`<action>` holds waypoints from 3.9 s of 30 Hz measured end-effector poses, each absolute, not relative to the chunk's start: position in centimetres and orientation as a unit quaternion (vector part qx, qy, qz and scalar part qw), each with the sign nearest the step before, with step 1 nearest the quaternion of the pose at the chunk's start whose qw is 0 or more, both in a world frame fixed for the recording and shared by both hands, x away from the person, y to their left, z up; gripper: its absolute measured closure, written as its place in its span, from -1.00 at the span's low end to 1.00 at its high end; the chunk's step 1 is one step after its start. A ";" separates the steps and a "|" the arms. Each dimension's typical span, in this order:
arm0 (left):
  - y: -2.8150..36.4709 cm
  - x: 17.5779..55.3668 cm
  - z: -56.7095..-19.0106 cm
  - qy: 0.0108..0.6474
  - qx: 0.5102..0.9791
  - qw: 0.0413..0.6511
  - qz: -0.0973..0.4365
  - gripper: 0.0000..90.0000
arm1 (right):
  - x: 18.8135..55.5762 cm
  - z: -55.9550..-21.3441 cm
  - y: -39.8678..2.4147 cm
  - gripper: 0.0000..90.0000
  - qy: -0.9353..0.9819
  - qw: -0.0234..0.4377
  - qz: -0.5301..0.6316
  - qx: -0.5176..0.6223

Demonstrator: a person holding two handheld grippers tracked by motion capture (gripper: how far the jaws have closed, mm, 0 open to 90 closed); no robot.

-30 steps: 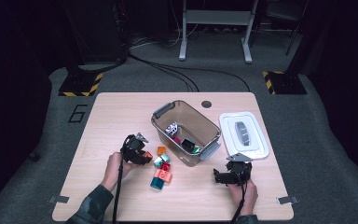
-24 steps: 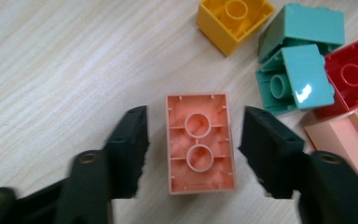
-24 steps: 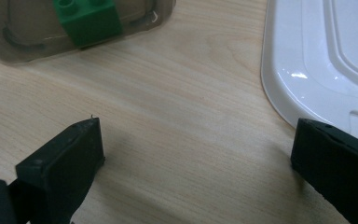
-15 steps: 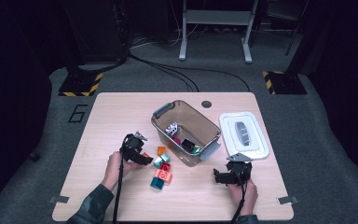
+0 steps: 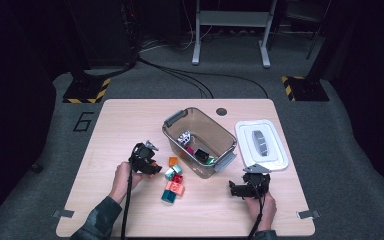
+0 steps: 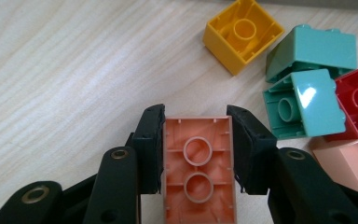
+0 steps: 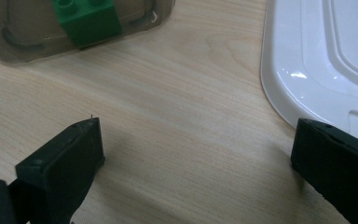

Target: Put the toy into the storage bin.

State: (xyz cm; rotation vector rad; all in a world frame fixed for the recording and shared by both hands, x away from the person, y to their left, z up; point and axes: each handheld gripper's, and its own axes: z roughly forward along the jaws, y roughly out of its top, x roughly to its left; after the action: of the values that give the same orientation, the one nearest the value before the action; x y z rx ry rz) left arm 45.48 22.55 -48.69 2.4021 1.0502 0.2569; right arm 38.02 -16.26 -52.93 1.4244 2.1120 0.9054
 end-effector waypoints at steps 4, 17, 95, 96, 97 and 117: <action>22.8 45.5 -48.1 0.386 0.881 0.255 0.100 0.30 | 38.0 -52.9 -16.3 -0.97 0.763 0.217 0.327 0.514; 23.6 46.0 -46.4 0.391 0.874 0.265 0.112 0.30 | 38.0 -52.9 -16.3 -0.97 0.763 0.217 0.327 0.514; 17.2 52.2 -32.1 0.321 0.871 0.321 0.189 0.31 | 38.0 -52.9 -16.3 -0.96 0.762 0.218 0.327 0.515; 17.0 52.3 -32.2 0.318 0.873 0.317 0.189 0.31 | 38.0 -52.9 -16.3 -0.96 0.762 0.218 0.326 0.515; 16.7 52.4 -32.4 0.319 0.874 0.317 0.186 0.31 | 38.0 -52.9 -16.3 -0.96 0.762 0.217 0.327 0.515; 13.6 53.5 -37.3 0.314 0.892 0.297 0.131 0.30 | 38.0 -52.9 -16.3 -0.96 0.762 0.218 0.327 0.515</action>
State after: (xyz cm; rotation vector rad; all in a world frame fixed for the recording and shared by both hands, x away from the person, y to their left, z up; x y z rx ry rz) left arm 53.53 13.57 -37.30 2.3718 0.8361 0.3493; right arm 38.03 -16.31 -52.93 1.4254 2.1104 0.9045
